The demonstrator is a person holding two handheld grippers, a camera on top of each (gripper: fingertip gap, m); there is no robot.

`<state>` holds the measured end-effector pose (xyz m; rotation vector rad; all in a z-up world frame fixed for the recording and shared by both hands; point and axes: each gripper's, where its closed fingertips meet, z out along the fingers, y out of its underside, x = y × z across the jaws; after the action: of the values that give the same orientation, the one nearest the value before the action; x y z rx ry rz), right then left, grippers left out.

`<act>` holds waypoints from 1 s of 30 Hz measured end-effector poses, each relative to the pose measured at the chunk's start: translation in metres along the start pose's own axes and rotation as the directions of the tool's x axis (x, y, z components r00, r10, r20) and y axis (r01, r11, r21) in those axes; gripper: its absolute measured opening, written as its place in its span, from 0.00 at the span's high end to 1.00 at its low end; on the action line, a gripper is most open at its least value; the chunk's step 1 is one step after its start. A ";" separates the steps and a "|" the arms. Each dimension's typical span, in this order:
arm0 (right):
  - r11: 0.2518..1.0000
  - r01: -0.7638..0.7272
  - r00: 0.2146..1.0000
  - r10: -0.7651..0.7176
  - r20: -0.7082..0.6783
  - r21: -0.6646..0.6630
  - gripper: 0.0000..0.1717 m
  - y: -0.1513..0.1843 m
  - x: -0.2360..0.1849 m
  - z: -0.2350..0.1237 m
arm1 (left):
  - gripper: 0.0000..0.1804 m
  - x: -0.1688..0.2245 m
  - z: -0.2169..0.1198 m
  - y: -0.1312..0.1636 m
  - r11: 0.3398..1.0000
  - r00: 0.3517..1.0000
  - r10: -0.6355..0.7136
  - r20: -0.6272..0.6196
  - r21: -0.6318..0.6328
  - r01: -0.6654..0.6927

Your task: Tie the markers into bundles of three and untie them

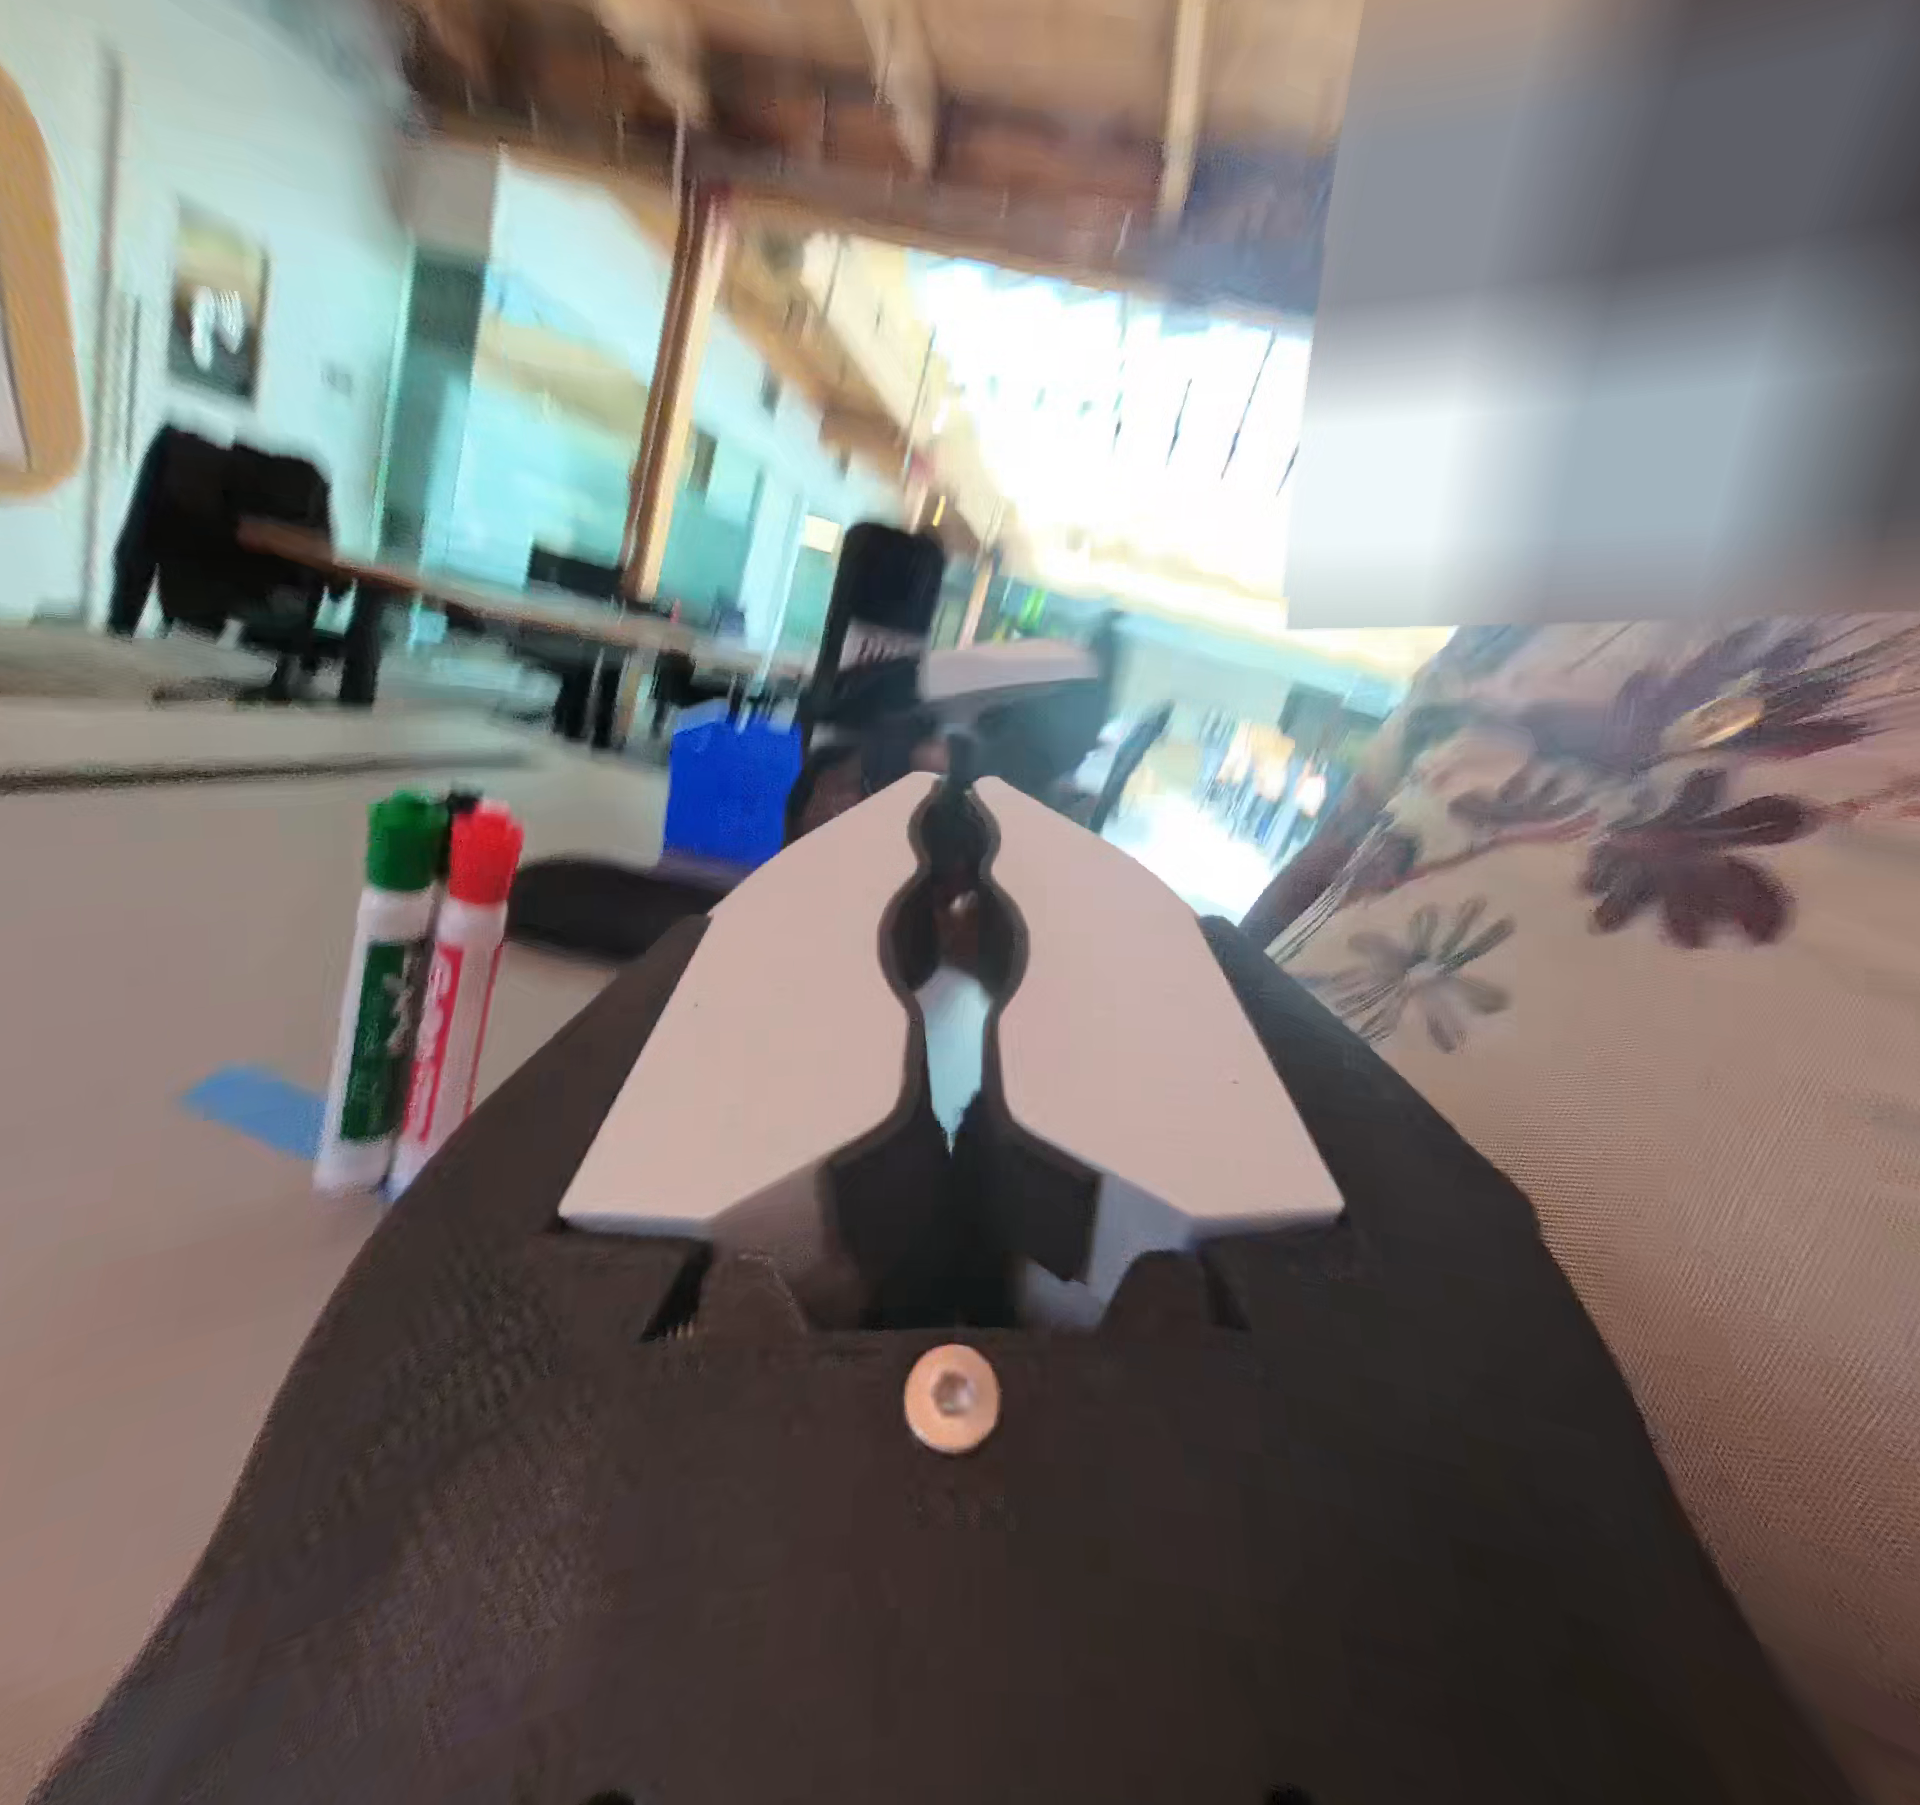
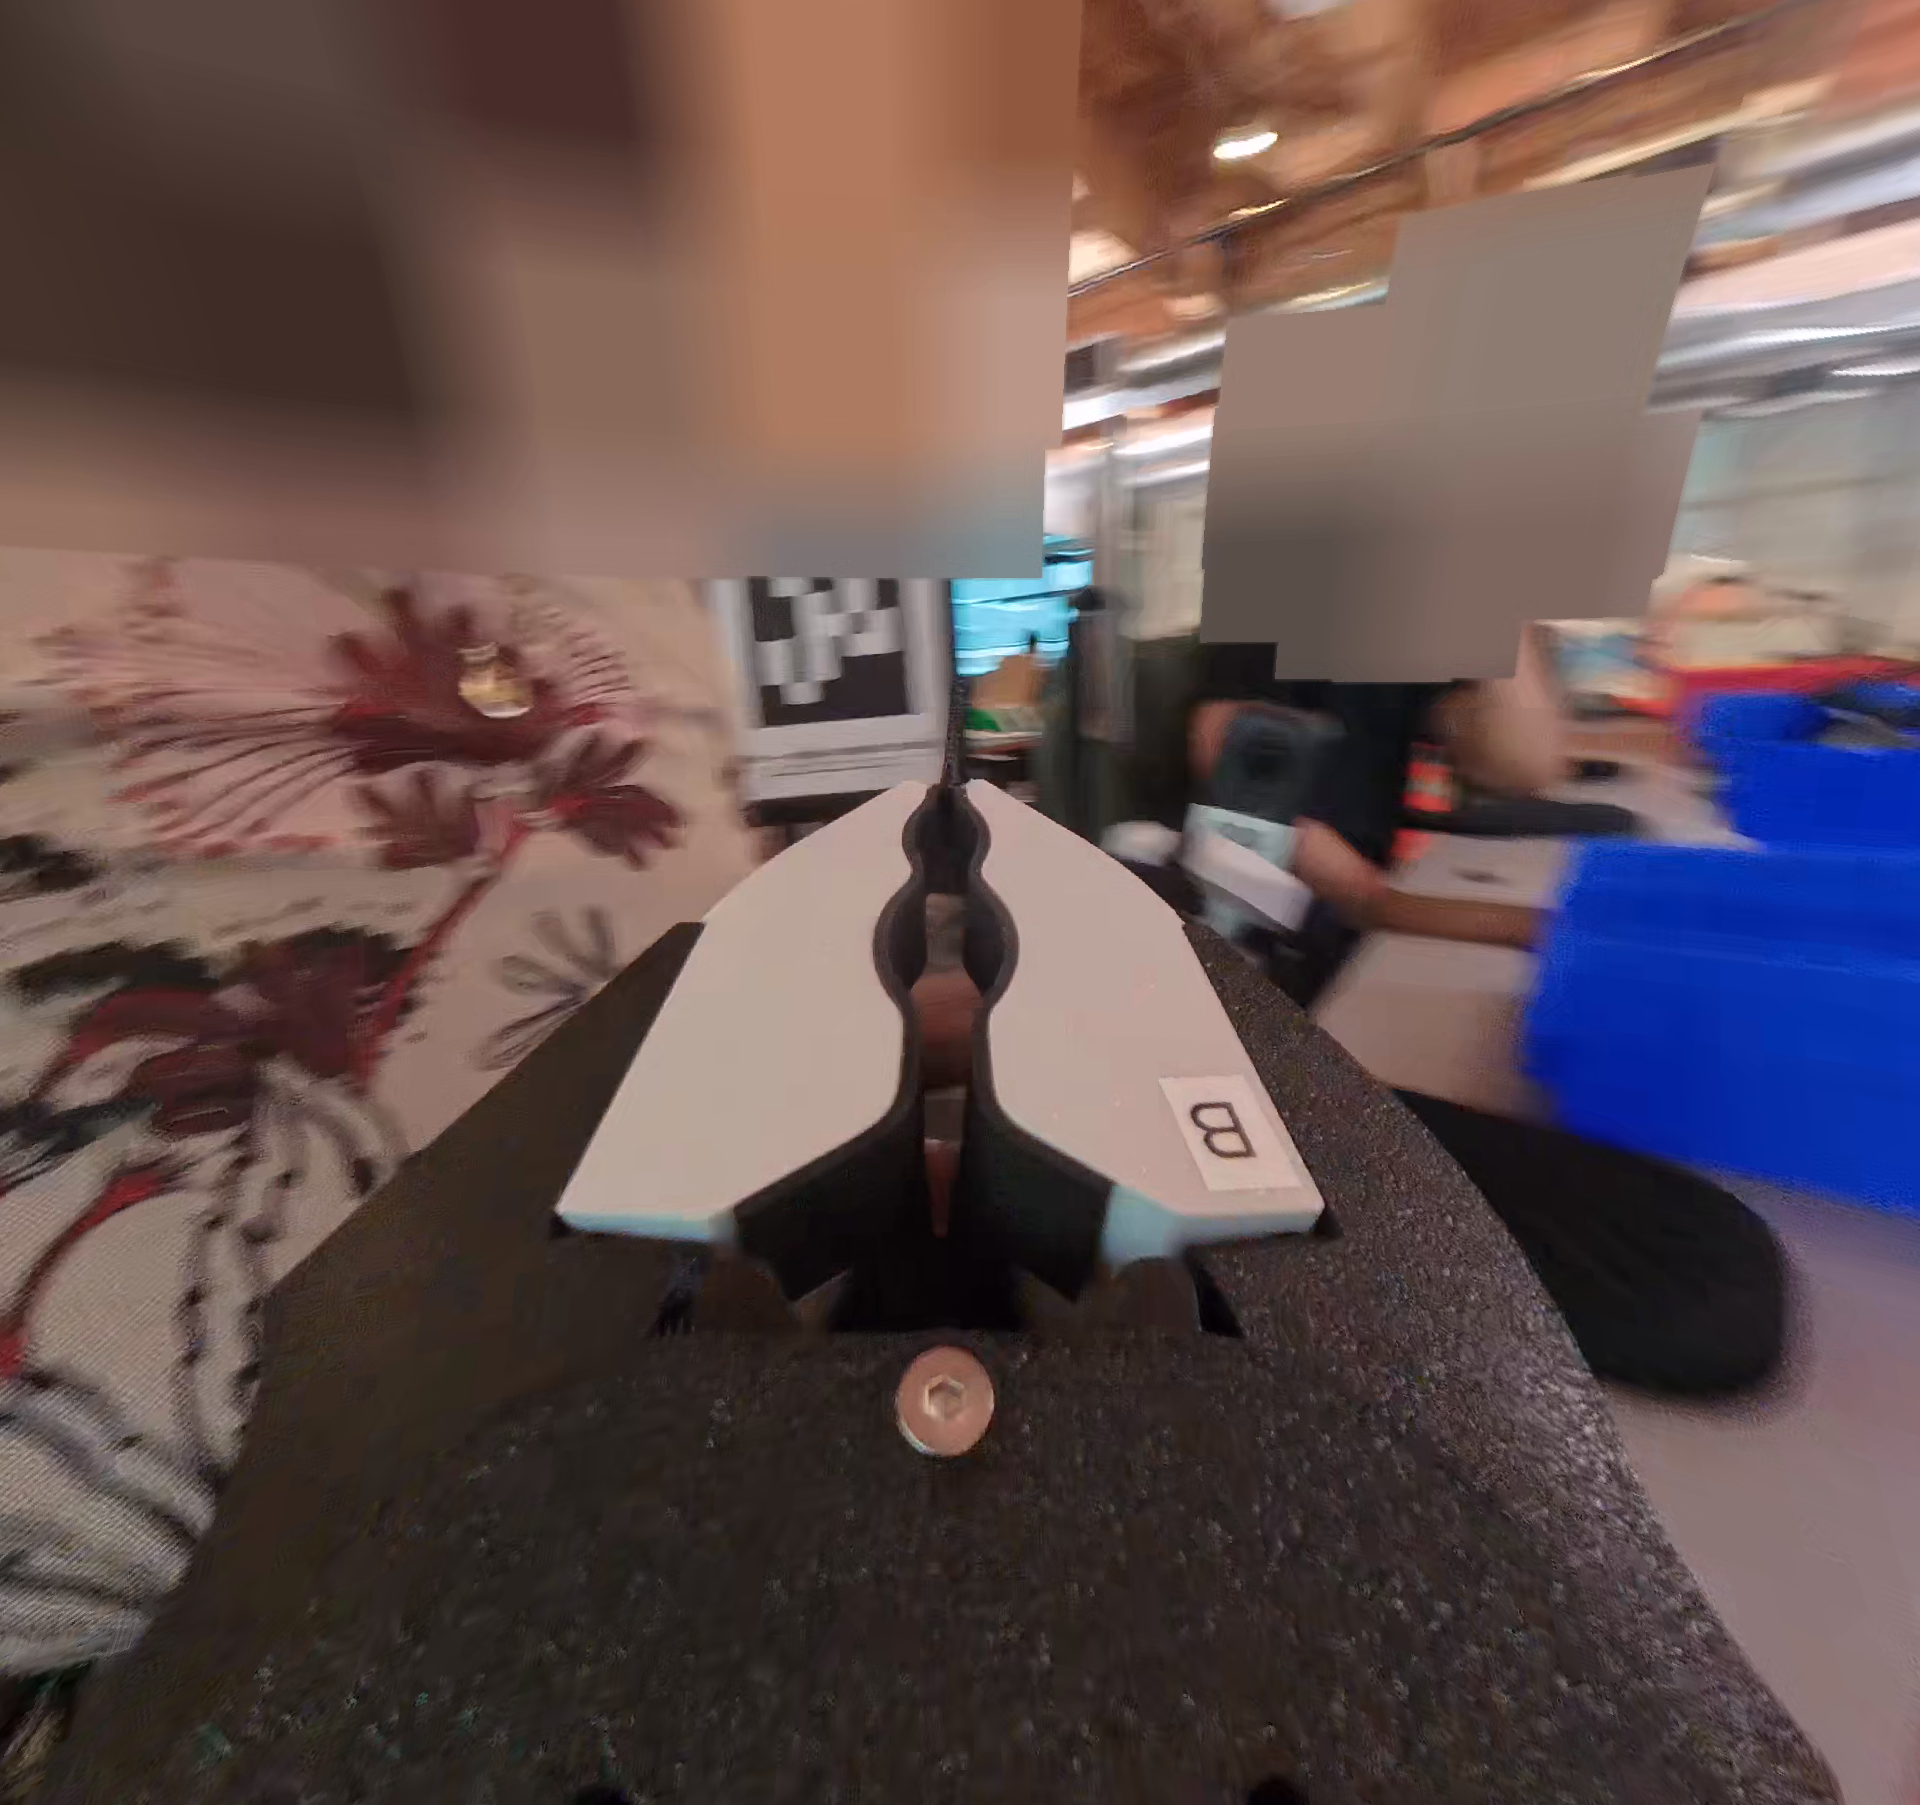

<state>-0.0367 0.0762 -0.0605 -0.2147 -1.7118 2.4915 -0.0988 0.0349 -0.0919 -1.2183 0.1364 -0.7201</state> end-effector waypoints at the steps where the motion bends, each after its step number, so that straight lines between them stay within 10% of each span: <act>1: 1.000 0.011 0.997 -0.012 -0.074 -0.014 0.99 0.002 0.007 -0.007 | 0.99 0.009 -0.004 -0.009 0.997 0.999 0.004 -0.043 0.072 -0.001; 5: 0.999 -0.051 0.996 0.052 -0.078 0.015 0.99 0.004 -0.007 -0.011 | 0.98 0.039 0.013 -0.003 0.987 0.979 0.118 -0.167 0.130 -0.097; 10: 0.989 -0.098 0.927 0.133 -0.352 0.115 1.00 -0.027 0.001 -0.077 | 0.89 0.007 0.008 -0.010 0.982 0.997 0.074 -0.001 0.174 -0.072; 14: 0.987 -0.018 0.526 -0.124 -0.841 -0.157 0.99 -0.019 0.032 -0.193 | 0.81 -0.023 0.006 0.003 0.982 0.935 0.179 0.306 -0.002 -0.188; 20: 0.915 0.041 0.131 -0.404 -0.905 -0.402 0.99 -0.008 0.050 -0.284 | 0.65 -0.073 -0.006 0.000 0.962 0.628 0.242 0.740 -0.098 -0.256; 23: 0.888 -0.224 0.144 -0.378 -0.915 -0.402 0.66 0.036 0.048 -0.301 | 0.49 -0.068 -0.003 -0.019 0.912 0.583 0.255 0.772 0.008 -0.410; 27: 0.812 -0.392 0.175 -0.397 -0.901 -0.434 0.22 0.048 0.036 -0.303 | 0.28 -0.032 0.005 -0.051 0.769 0.717 0.218 0.662 0.335 -0.544; 30: 0.784 -0.369 0.172 -0.470 -0.866 -0.499 0.14 0.021 0.035 -0.294 | 0.20 -0.015 0.006 -0.063 0.703 0.789 0.207 0.578 0.474 -0.531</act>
<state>-0.0186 0.3444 -0.1856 -1.4473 -1.5765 0.8488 -0.1342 0.0387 -0.0378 -0.6531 -0.2544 -0.0350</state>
